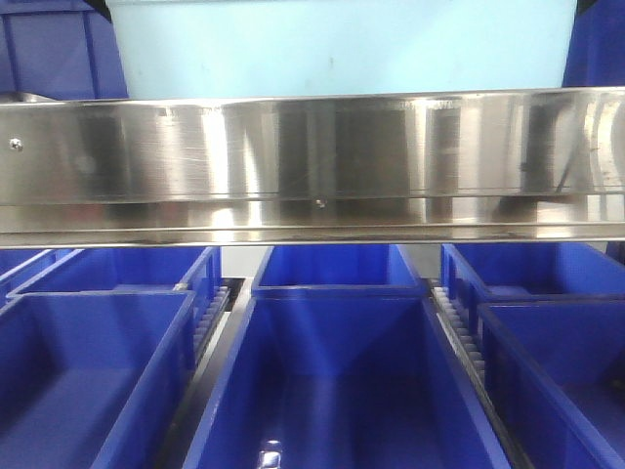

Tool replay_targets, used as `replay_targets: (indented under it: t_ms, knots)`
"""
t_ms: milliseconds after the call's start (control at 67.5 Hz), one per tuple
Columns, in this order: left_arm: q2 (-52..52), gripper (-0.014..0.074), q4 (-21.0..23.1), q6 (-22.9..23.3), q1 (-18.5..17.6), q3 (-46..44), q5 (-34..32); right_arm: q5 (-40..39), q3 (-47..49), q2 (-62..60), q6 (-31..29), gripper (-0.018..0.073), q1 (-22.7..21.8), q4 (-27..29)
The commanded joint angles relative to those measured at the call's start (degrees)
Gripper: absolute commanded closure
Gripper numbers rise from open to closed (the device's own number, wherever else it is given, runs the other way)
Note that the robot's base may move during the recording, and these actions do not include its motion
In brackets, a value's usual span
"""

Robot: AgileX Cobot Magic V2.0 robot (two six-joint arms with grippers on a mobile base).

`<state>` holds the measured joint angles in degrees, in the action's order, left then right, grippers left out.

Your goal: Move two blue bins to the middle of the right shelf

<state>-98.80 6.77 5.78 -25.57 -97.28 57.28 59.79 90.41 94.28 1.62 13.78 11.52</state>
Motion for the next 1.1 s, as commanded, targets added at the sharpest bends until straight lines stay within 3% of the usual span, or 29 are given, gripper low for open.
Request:
replay_targets:
  t_ms: [0,252,711,1082]
  knots:
    - [0.54,0.0707,5.18,-0.71,-0.26,-0.01,-0.89,-0.85,-0.63,-0.24,-0.04,0.0713,0.12,0.25]
    - [2.57,0.0707,6.63,-0.71,-0.26,-3.98,-0.89,-4.34,1.61,-4.61,-0.04,0.0713,0.12,0.25]
    - [7.65,0.0707,6.72,-0.71,-0.26,-18.19,-0.20,-3.69,18.70,-8.26,-0.04,0.0713,0.12,0.25]
    - [7.70,0.0707,6.49,-0.71,-0.26,-18.99,-0.51,-3.80,20.30,-8.15,-0.04,0.0713,0.12,0.25]
